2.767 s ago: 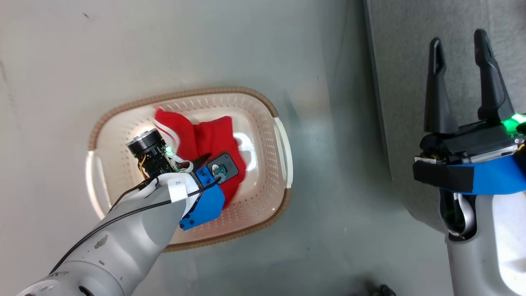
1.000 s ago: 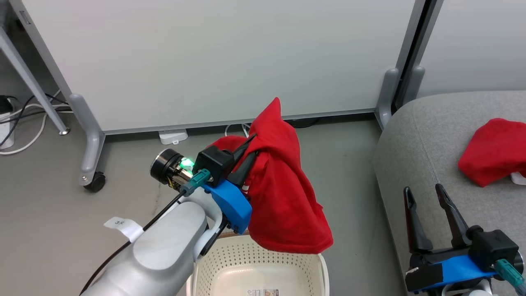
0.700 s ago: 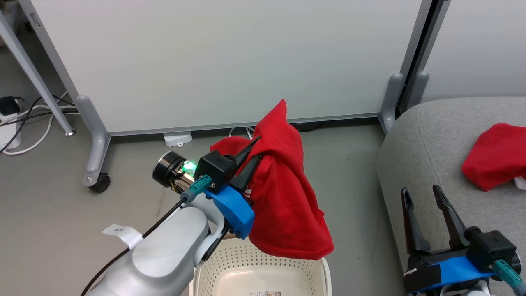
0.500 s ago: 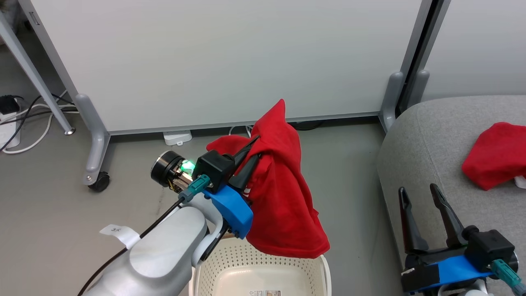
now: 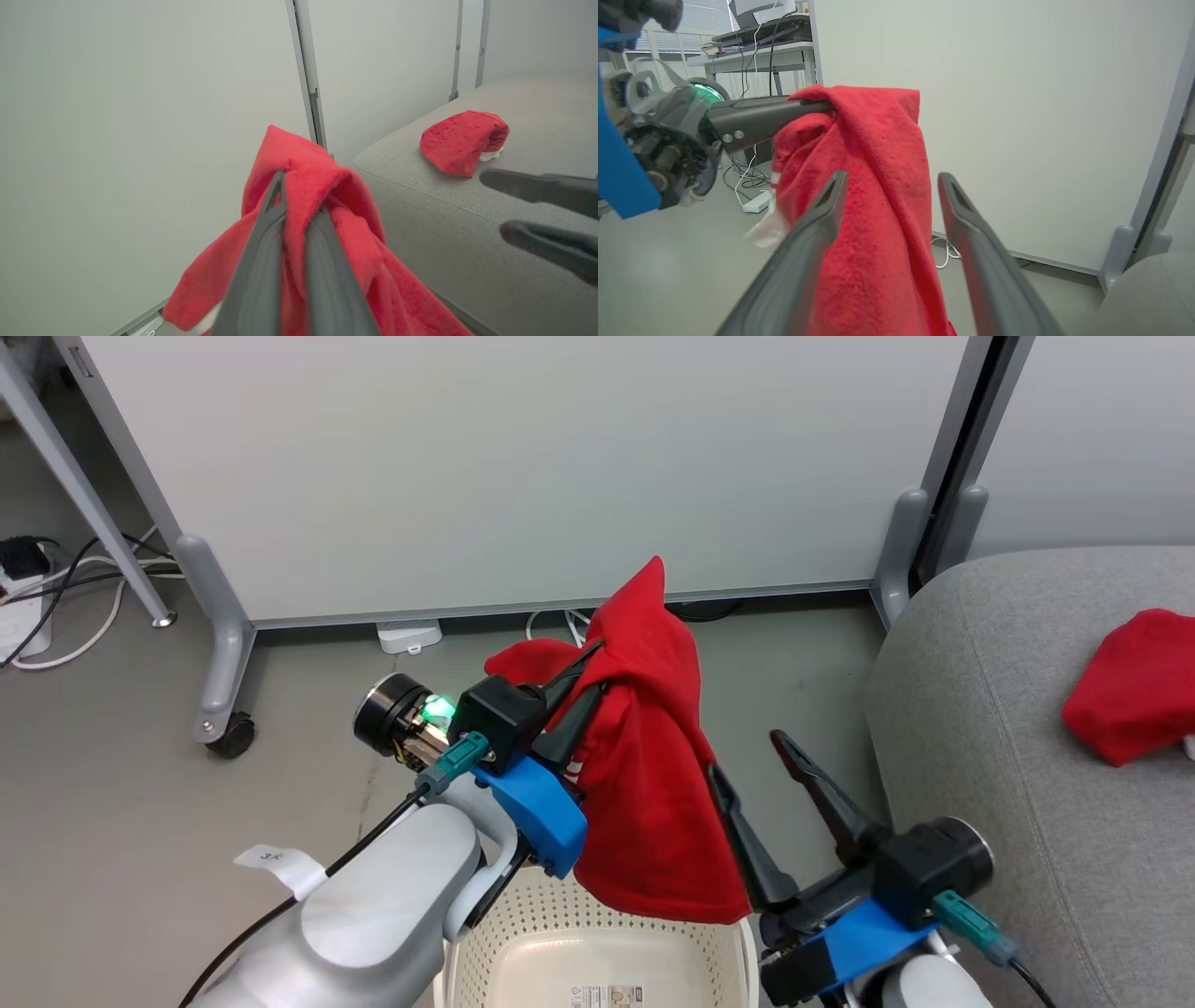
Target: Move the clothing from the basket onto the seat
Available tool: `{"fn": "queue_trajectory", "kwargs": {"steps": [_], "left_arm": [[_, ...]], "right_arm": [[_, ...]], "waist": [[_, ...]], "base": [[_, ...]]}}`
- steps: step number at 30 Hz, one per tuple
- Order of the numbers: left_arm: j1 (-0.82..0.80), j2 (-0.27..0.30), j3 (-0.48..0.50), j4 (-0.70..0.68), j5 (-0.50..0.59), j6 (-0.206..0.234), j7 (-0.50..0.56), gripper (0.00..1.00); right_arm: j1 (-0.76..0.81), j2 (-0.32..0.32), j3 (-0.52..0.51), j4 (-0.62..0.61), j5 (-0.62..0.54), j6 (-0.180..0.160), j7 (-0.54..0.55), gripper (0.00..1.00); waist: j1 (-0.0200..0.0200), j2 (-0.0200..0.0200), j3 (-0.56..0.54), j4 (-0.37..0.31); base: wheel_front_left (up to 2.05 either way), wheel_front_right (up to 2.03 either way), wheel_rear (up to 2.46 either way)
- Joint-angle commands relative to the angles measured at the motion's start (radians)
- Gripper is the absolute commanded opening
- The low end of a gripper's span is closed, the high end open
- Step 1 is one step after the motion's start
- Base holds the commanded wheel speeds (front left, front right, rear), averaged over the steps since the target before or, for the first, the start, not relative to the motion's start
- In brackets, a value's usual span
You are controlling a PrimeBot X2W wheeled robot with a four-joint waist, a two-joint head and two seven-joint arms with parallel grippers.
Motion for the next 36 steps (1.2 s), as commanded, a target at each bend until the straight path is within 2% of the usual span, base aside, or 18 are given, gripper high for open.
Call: {"fn": "queue_trajectory", "kwargs": {"steps": [1, 8, 19, 26, 27, 28, 36], "left_arm": [[-0.020, -0.001, 0.001, -0.006, 0.001, 0.001, 0.003, 0.00], [-0.047, -0.021, -0.007, -0.016, 0.009, 0.000, 0.000, 0.00], [-0.083, -0.056, -0.025, -0.018, 0.023, -0.011, -0.010, 0.00], [-0.092, -0.069, -0.030, -0.015, 0.026, -0.016, -0.014, 0.00], [-0.093, -0.070, -0.031, -0.013, 0.026, -0.018, -0.015, 0.00], [-0.094, -0.071, -0.031, -0.012, 0.026, -0.021, -0.016, 0.00], [-0.102, -0.074, -0.028, -0.004, 0.027, -0.024, -0.021, 0.00]], "right_arm": [[-0.029, -0.002, 0.025, 0.017, -0.006, 0.001, -0.001, 1.00], [-0.144, -0.019, 0.120, 0.149, -0.013, 0.001, -0.001, 1.00], [-0.296, -0.010, 0.149, 0.388, -0.035, 0.001, -0.001, 1.00], [-0.366, -0.002, 0.172, 0.499, -0.003, 0.001, -0.001, 1.00], [-0.374, -0.002, 0.174, 0.509, 0.001, 0.001, -0.001, 0.35], [-0.380, -0.001, 0.175, 0.520, 0.011, 0.001, -0.001, 0.00], [-0.400, 0.000, 0.199, 0.522, 0.056, 0.001, -0.001, 0.00]], "waist": [[0.0000, -0.0001, 0.006, 0.006], [0.0000, -0.0001, 0.027, 0.031], [0.0000, -0.0001, 0.062, 0.061], [0.0000, -0.0001, 0.075, 0.068], [0.0000, -0.0001, 0.076, 0.069], [0.0000, -0.0001, 0.076, 0.070], [0.0000, -0.0001, 0.081, 0.071]], "base": [[0.00, 0.00, 0.00], [0.00, 0.00, 0.00], [0.00, 0.00, 0.00], [0.00, 0.00, 0.00], [0.00, 0.00, 0.00], [0.00, 0.00, 0.00], [0.00, 0.00, 0.00]]}}
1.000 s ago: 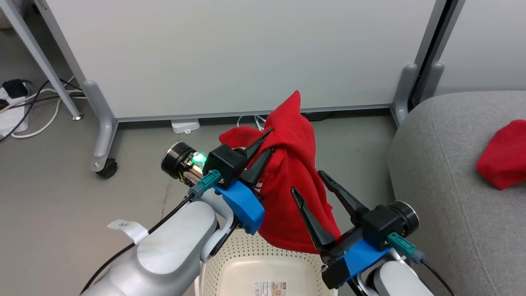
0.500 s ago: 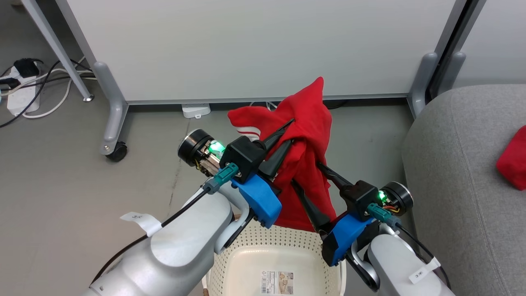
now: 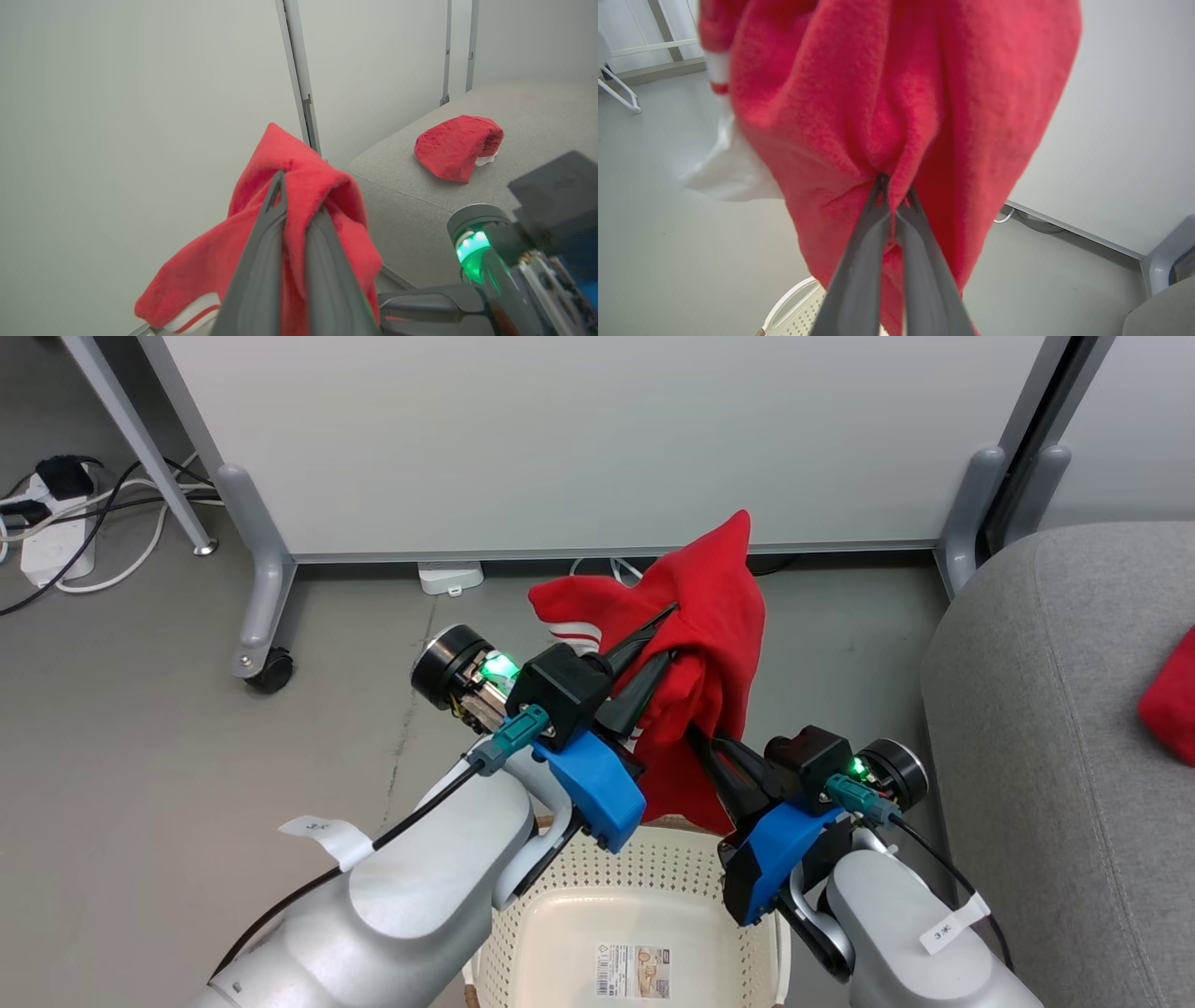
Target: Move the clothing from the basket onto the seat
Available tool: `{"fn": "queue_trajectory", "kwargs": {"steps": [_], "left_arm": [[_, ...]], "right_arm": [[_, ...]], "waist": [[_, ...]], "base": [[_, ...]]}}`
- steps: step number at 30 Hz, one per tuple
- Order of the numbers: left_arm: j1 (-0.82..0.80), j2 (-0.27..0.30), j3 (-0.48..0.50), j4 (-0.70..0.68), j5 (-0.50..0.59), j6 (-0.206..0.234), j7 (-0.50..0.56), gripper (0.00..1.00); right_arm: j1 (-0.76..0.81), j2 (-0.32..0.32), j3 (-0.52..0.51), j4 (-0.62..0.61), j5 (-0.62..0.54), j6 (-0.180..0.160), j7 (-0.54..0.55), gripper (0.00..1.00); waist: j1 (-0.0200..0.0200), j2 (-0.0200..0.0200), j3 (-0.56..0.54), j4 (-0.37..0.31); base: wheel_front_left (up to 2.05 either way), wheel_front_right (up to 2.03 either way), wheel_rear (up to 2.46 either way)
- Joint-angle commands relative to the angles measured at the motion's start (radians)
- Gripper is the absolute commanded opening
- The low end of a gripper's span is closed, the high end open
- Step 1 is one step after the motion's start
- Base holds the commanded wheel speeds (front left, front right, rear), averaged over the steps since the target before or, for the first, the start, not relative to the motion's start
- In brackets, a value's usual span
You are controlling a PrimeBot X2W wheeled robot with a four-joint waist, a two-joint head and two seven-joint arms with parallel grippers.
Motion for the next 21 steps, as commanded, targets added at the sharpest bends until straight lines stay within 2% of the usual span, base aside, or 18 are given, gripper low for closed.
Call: {"fn": "queue_trajectory", "kwargs": {"steps": [1, 20, 21], "left_arm": [[-0.020, -0.002, 0.006, 0.003, 0.002, -0.002, -0.006, 0.00], [-0.015, -0.006, 0.014, 0.021, -0.002, 0.005, -0.011, 0.00], [-0.013, -0.008, 0.015, 0.021, -0.007, 0.003, -0.011, 0.84]], "right_arm": [[-0.019, 0.002, 0.003, -0.005, 0.011, 0.001, -0.001, 0.00], [-0.005, 0.002, 0.006, -0.020, 0.018, 0.001, -0.001, 0.00], [-0.005, 0.002, 0.006, -0.020, 0.019, 0.001, -0.001, 0.00]], "waist": [[-0.0001, 0.0000, 0.001, -0.001], [-0.0001, 0.0000, 0.002, -0.007], [-0.0001, 0.0000, 0.003, -0.006]], "base": [[0.00, 0.00, 0.00], [0.00, 0.00, 0.00], [0.00, 0.00, 0.00]]}}
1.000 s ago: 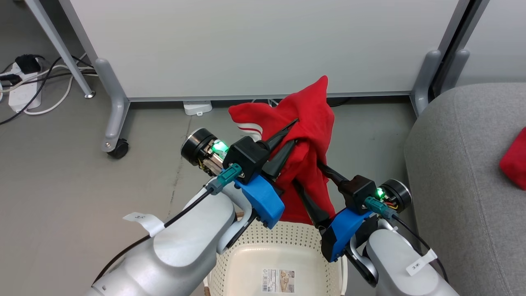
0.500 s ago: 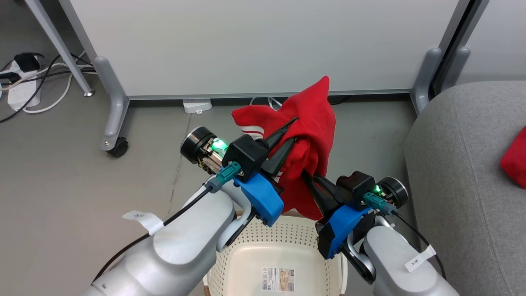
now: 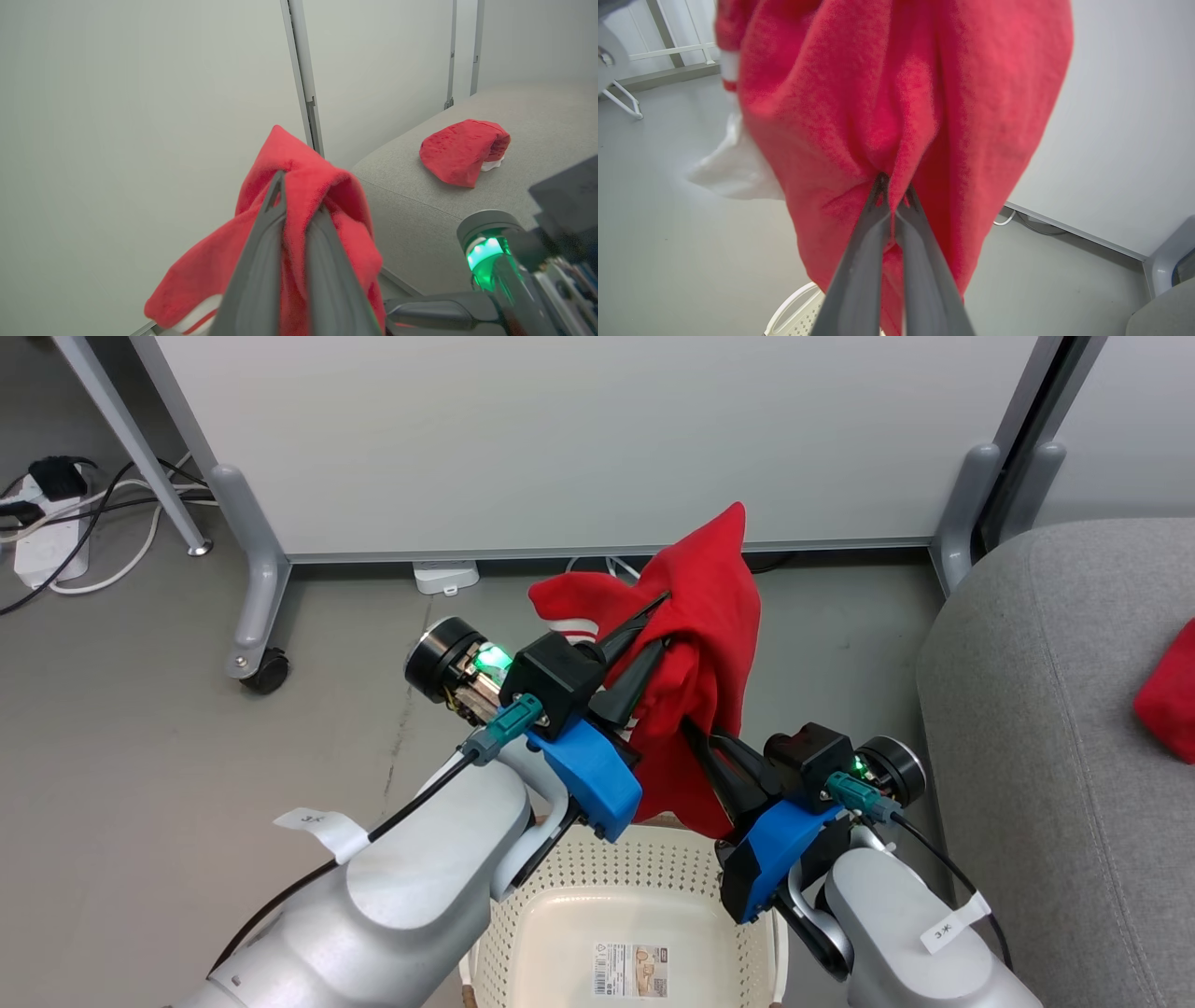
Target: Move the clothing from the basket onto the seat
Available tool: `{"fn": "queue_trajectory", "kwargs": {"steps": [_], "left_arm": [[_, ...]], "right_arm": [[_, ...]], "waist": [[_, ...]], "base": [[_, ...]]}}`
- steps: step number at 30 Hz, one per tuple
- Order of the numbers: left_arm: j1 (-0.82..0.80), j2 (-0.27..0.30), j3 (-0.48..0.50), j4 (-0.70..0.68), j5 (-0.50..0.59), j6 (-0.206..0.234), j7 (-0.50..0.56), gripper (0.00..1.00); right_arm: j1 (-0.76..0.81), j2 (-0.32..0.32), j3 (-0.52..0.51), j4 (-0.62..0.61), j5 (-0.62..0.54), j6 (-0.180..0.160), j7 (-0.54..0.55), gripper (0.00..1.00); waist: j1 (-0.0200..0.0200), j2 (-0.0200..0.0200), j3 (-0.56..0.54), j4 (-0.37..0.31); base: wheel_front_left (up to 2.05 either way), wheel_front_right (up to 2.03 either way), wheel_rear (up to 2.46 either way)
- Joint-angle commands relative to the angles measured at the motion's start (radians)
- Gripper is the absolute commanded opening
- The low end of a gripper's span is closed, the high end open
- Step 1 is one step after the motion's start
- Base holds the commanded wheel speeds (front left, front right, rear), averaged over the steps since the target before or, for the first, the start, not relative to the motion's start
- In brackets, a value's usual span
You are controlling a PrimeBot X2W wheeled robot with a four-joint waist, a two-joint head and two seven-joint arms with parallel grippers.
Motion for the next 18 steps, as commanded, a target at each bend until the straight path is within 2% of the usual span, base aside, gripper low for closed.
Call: {"fn": "queue_trajectory", "kwargs": {"steps": [1, 18], "left_arm": [[-0.003, -0.004, 0.002, 0.003, -0.003, 0.000, -0.006, 1.00], [-0.002, -0.004, 0.015, -0.003, 0.017, 0.012, -0.007, 1.00]], "right_arm": [[-0.005, 0.002, 0.002, -0.005, 0.005, 0.001, -0.001, 0.00], [0.001, 0.002, 0.005, -0.010, 0.013, 0.001, -0.001, 0.00]], "waist": [[0.0000, 0.0000, 0.000, 0.000], [0.0000, 0.0000, 0.001, -0.001]], "base": [[0.00, 0.00, 0.00], [0.00, 0.00, 0.00]]}}
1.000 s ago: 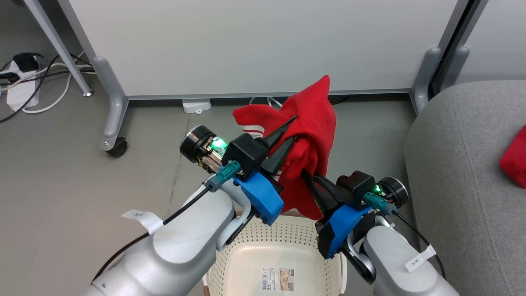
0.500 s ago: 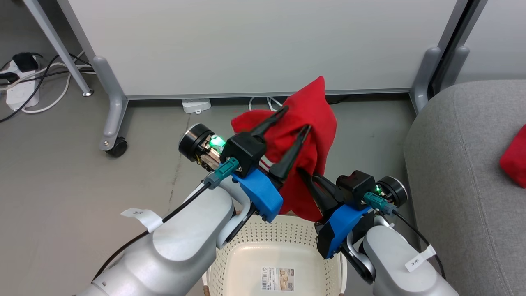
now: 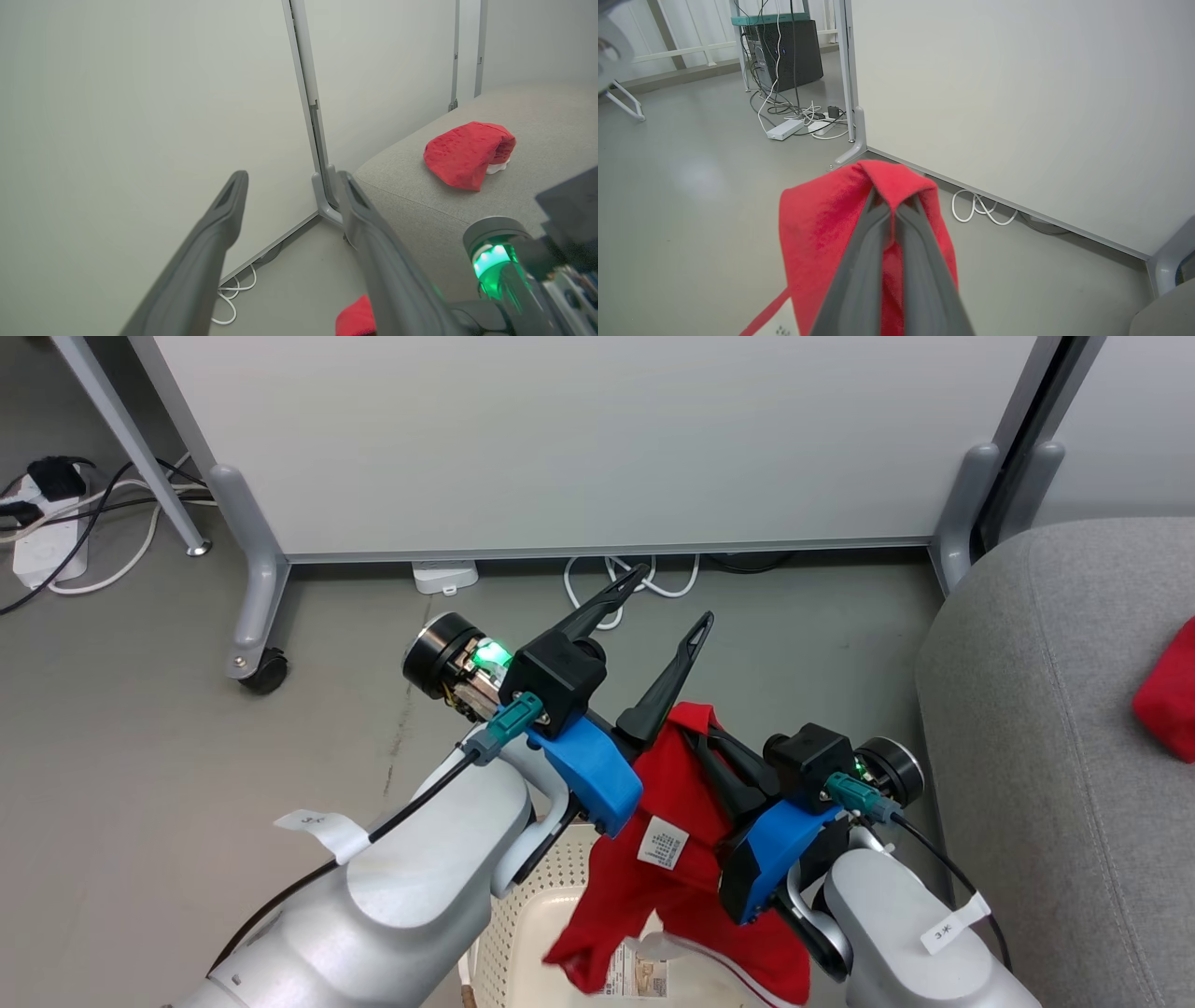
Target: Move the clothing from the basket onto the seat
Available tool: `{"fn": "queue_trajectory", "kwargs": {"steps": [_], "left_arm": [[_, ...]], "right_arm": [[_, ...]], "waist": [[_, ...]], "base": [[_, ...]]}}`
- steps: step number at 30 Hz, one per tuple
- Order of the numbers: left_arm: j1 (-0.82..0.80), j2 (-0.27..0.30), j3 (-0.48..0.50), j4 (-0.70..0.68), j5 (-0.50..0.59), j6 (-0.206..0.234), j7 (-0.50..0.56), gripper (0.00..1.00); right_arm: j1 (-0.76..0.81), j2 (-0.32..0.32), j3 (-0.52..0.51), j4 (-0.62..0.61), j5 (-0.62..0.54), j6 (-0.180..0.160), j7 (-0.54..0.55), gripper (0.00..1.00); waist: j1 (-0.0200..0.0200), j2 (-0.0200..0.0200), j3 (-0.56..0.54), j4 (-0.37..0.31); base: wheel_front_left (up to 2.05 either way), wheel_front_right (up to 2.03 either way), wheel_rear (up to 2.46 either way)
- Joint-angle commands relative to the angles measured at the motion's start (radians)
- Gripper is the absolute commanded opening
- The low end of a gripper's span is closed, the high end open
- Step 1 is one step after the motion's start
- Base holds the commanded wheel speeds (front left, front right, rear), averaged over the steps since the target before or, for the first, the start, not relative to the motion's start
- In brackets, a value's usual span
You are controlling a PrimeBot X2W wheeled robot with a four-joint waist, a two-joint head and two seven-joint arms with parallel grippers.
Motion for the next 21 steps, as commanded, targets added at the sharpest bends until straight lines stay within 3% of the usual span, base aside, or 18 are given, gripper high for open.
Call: {"fn": "queue_trajectory", "kwargs": {"steps": [1, 11, 21], "left_arm": [[0.000, 0.000, 0.005, -0.001, 0.004, 0.000, -0.004, 1.00], [0.014, 0.009, 0.011, -0.010, 0.012, 0.009, -0.004, 1.00], [0.023, 0.026, 0.024, -0.034, 0.026, 0.018, -0.004, 1.00]], "right_arm": [[0.001, 0.002, -0.003, -0.007, 0.003, 0.001, -0.001, 0.00], [0.009, 0.001, -0.044, -0.042, -0.016, 0.001, -0.001, 0.00], [0.019, -0.033, -0.139, -0.131, -0.036, 0.001, -0.001, 0.00]], "waist": [[0.0000, 0.0000, 0.001, -0.001], [0.0000, 0.0000, 0.020, -0.028], [0.0000, 0.0000, 0.067, -0.100]], "base": [[0.00, 0.00, 0.00], [0.00, 0.00, 0.00], [0.00, 0.00, 0.00]]}}
